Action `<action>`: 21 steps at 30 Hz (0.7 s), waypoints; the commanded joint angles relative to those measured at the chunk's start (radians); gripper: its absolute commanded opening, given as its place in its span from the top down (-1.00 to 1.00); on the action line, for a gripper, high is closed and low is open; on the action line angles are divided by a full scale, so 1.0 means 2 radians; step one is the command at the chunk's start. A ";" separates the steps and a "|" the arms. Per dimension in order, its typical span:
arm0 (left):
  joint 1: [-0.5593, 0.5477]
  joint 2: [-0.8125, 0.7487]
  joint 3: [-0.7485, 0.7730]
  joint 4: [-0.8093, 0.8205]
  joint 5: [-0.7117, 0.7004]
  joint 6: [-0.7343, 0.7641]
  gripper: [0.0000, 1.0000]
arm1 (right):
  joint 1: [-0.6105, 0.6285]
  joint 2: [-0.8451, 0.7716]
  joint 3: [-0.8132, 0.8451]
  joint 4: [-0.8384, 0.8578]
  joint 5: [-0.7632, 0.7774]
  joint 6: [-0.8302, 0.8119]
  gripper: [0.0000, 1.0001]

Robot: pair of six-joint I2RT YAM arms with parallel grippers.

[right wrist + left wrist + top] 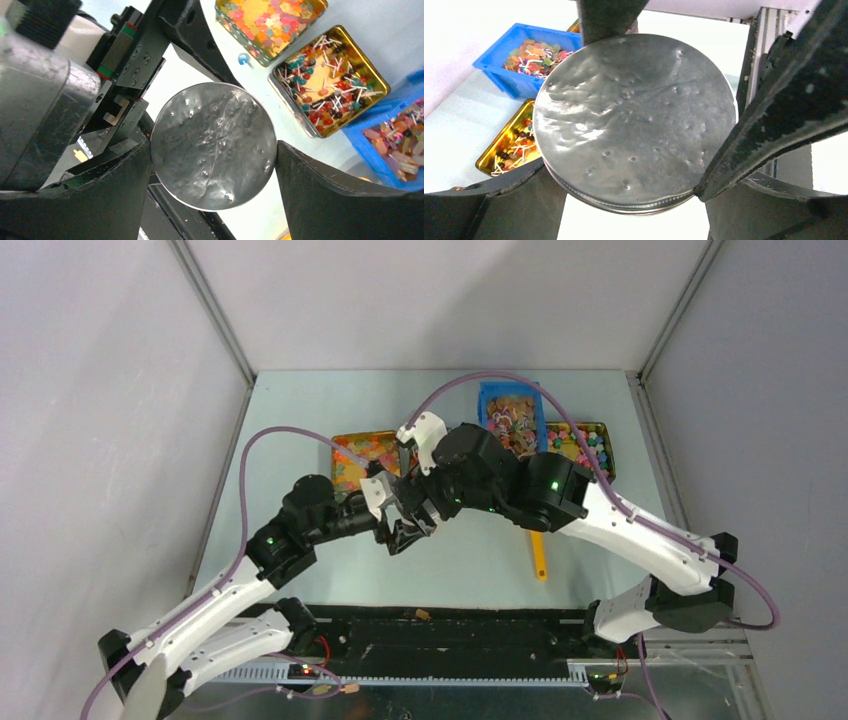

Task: Pack the candies
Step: Screw the bottle lid onto the packing bottle.

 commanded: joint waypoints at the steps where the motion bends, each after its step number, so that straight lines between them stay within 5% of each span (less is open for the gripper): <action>1: -0.013 0.002 0.031 0.071 -0.042 0.065 -0.40 | 0.009 0.072 0.013 -0.043 0.101 0.099 -0.74; 9: -0.013 -0.001 0.031 0.029 -0.041 0.091 -0.41 | 0.014 0.047 0.009 -0.019 0.097 0.083 -0.97; 21: -0.013 -0.018 0.033 -0.073 -0.013 0.153 -0.47 | -0.021 -0.078 -0.078 -0.010 0.004 0.030 -0.99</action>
